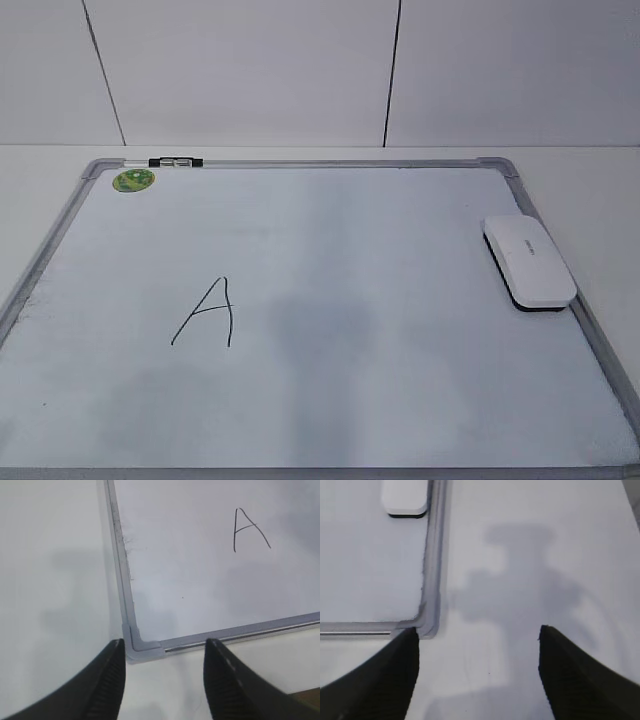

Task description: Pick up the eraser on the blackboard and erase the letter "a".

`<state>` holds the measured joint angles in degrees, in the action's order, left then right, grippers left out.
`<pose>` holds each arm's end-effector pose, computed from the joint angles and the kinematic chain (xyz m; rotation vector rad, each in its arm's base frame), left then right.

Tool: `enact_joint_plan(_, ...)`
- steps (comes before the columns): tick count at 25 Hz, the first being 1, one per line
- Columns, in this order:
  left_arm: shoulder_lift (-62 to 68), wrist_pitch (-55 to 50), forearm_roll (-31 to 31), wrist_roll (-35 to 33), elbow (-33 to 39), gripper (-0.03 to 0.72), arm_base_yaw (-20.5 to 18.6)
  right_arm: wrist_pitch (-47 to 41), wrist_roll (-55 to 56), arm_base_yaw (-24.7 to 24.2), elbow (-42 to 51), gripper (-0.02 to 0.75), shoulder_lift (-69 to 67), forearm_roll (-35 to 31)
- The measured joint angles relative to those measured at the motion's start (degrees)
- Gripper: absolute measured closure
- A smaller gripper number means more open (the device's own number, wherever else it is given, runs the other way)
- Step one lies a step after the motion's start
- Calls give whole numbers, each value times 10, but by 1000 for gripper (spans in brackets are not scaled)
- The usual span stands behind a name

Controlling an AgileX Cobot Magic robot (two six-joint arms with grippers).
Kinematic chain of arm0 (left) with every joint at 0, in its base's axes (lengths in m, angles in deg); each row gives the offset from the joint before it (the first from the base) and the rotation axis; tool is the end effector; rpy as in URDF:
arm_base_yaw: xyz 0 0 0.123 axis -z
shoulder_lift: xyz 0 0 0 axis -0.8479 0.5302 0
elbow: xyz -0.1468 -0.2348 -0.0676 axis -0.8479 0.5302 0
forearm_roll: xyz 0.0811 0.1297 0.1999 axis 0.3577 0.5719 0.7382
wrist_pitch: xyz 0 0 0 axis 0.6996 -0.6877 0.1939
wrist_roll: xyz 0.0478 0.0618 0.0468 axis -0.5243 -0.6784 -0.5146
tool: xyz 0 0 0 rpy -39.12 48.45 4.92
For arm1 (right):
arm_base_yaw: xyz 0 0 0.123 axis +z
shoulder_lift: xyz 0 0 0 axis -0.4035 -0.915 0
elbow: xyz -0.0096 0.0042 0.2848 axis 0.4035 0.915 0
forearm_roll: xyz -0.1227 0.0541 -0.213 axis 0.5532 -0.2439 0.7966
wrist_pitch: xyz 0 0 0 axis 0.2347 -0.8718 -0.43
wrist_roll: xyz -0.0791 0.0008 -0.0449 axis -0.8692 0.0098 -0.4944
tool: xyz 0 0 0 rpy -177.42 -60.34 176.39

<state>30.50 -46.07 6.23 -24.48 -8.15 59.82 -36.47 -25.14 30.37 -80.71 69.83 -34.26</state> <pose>0.0152 -0.0153 0.2771 0.1940 2.2137 -0.1649 0.0194 -0.0138 0.2715 -0.0150 2.2838 -0.1296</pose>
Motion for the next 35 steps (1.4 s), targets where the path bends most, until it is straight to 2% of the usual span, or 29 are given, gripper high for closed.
enact_joint_plan(5, -62, 0, 0, 0, 0, 335, 0, 0, 0, -43, 0, 146, 52, 3)
enact_joint_plan(10, -84, -2, 1, 0, 0, 351, 0, -1, 0, -45, 0, 145, 110, 4)
enact_joint_plan(18, -84, -2, 1, 0, 0, 396, 0, -2, 0, -45, 0, 145, 112, 7)
enact_joint_plan(35, -84, -2, 1, 0, 0, 419, 0, -2, 0, -45, 0, 146, 112, 8)
